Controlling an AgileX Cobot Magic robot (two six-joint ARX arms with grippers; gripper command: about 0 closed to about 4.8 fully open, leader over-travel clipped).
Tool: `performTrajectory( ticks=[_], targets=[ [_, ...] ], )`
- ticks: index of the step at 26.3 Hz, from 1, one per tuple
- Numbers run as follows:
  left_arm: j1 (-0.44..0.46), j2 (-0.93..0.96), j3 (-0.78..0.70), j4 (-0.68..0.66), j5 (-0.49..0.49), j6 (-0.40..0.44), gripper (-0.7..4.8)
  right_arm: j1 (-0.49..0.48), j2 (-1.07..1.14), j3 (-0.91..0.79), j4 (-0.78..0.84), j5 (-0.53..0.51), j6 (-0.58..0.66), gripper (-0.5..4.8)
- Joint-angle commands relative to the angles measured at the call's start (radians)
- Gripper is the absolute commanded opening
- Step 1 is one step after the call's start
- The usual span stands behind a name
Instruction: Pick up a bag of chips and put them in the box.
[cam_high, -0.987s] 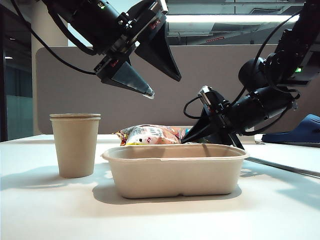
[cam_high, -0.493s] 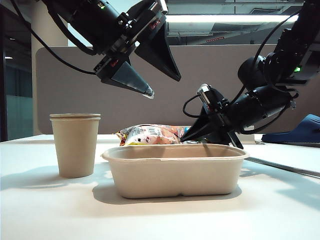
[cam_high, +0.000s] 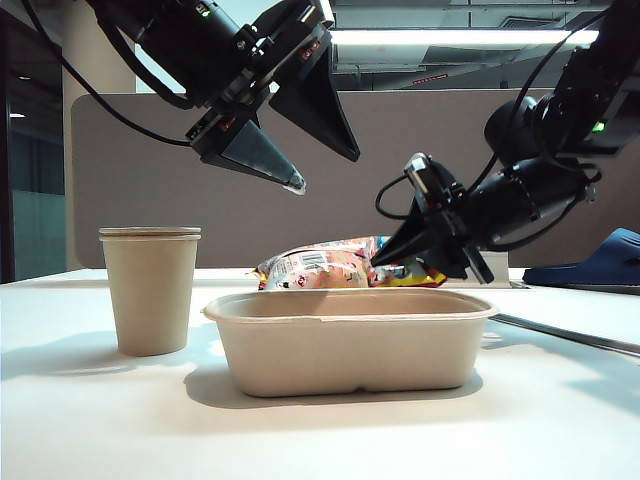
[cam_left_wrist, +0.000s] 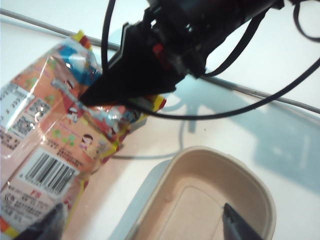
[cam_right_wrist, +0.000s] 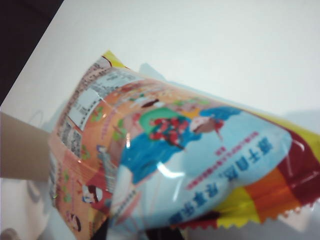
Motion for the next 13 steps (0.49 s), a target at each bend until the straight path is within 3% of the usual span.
performTrajectory(
  ticks=[1,13],
  targets=[
    [0.0,-0.004,0.006,0.017,0.001,0.0,4.03,-0.01,-0.038,0.007,0.007,-0.022,-0.002,0.75],
    [0.013,-0.011,0.013,0.016,-0.006,-0.001,4.03,-0.016,-0.18,0.006,-0.121,-0.038,-0.037,0.75]
  ],
)
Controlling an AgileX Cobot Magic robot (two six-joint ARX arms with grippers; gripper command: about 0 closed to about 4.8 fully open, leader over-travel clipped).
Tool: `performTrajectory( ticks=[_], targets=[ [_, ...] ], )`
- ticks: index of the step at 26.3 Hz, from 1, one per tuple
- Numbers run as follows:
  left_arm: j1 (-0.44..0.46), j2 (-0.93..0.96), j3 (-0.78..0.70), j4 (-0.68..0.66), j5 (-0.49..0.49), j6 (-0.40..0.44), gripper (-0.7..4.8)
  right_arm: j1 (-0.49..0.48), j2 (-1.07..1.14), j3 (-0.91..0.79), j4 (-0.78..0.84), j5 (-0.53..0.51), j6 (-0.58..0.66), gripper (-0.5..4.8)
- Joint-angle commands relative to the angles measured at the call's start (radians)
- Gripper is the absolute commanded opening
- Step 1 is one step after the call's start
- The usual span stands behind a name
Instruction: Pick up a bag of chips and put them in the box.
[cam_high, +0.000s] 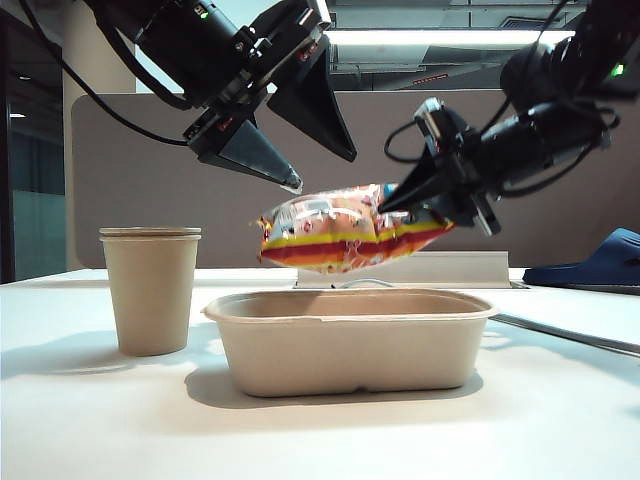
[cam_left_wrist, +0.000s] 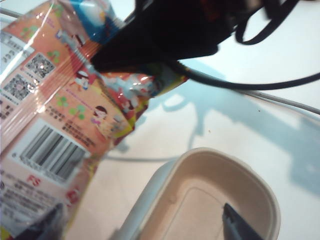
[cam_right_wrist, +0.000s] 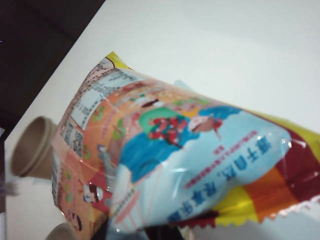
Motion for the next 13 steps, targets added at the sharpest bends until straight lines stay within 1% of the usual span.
performTrajectory(
  ticks=[1,7,13],
  targets=[
    [0.006,-0.011,0.012,0.013,0.0,0.0,4.03,0.0,-0.053,0.006,-0.066,-0.014,-0.046,0.75],
    [0.007,-0.049,0.012,0.014,-0.001,0.0,4.03,-0.008,-0.126,0.004,-0.238,-0.005,-0.137,0.75],
    [0.015,-0.094,0.012,0.019,0.0,-0.011,4.03,-0.004,-0.161,0.002,-0.339,-0.016,-0.151,0.75]
  ],
)
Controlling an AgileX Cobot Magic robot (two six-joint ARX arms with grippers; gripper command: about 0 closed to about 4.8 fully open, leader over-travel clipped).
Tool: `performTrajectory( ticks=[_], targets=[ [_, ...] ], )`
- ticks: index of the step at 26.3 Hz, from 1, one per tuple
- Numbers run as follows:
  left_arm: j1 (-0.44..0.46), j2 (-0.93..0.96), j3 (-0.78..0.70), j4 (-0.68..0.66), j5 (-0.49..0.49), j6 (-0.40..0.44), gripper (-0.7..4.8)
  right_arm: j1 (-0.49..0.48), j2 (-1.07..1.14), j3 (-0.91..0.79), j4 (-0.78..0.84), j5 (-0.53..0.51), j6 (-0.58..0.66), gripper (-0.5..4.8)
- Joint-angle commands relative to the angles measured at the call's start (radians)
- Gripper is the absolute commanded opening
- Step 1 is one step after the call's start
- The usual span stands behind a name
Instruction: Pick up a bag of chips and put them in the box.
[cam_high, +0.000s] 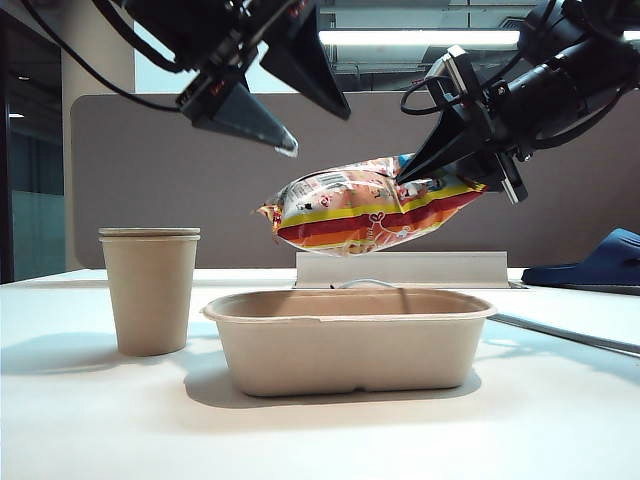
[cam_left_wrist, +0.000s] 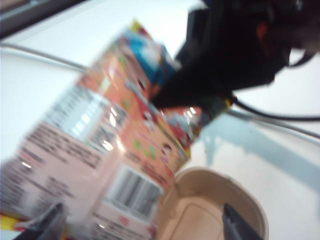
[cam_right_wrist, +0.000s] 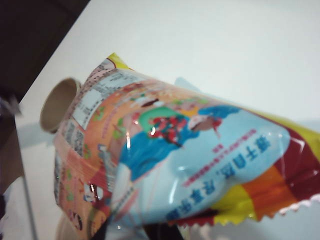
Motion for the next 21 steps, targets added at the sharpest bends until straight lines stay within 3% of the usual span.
performTrajectory(
  ticks=[1,8,21],
  targets=[
    [0.008,-0.027,0.004,0.011,0.003,-0.015,4.03,0.003,-0.024,0.003,-0.054,-0.023,-0.023,0.75],
    [0.016,-0.067,0.003,0.011,0.02,-0.06,4.04,0.003,-0.065,0.001,-0.183,-0.037,-0.105,0.75],
    [0.015,-0.076,0.003,0.011,0.086,-0.092,4.04,0.005,-0.276,-0.117,-0.142,-0.033,-0.103,0.75]
  ],
)
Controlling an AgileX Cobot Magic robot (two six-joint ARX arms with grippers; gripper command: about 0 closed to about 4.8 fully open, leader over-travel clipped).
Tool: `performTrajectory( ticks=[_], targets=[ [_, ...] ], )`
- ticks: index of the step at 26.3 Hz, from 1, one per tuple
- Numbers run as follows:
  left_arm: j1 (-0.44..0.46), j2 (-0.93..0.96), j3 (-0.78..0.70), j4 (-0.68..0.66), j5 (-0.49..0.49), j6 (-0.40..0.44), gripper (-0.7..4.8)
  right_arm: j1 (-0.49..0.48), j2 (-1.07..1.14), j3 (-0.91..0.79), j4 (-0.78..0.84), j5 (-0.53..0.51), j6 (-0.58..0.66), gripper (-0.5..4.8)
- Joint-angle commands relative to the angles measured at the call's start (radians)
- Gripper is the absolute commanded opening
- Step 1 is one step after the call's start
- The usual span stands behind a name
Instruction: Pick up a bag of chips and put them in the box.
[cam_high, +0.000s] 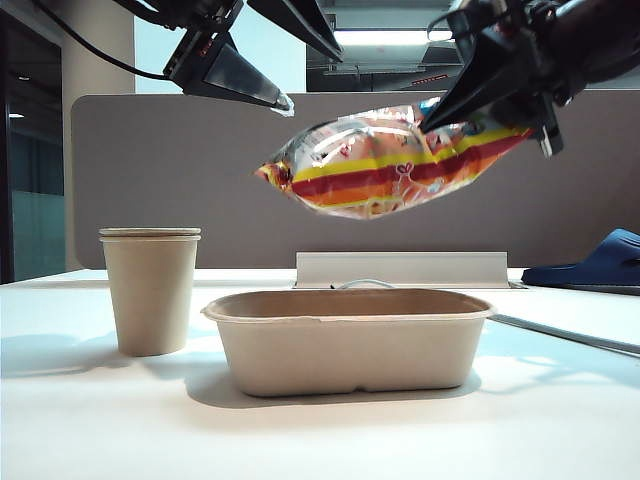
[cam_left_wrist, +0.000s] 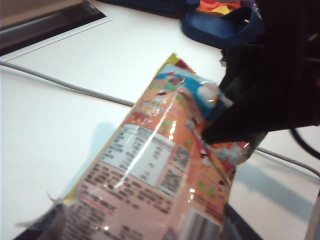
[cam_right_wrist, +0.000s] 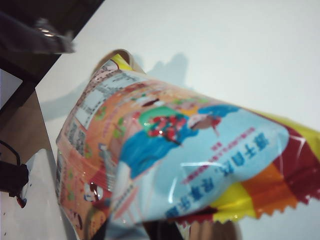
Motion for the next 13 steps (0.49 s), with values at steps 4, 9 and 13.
performTrajectory(
  ticks=[4,9,13],
  targets=[
    [-0.001,-0.005,0.003,0.011,0.068,-0.029,4.04,0.015,-0.108,-0.087,0.067,0.004,-0.001,0.75],
    [-0.002,-0.006,0.003,0.005,0.1,-0.029,4.04,0.048,-0.173,-0.191,0.188,0.032,0.052,0.75],
    [-0.003,-0.018,0.003,-0.01,0.103,-0.028,4.04,0.078,-0.207,-0.276,0.288,0.101,0.064,0.75]
  ],
)
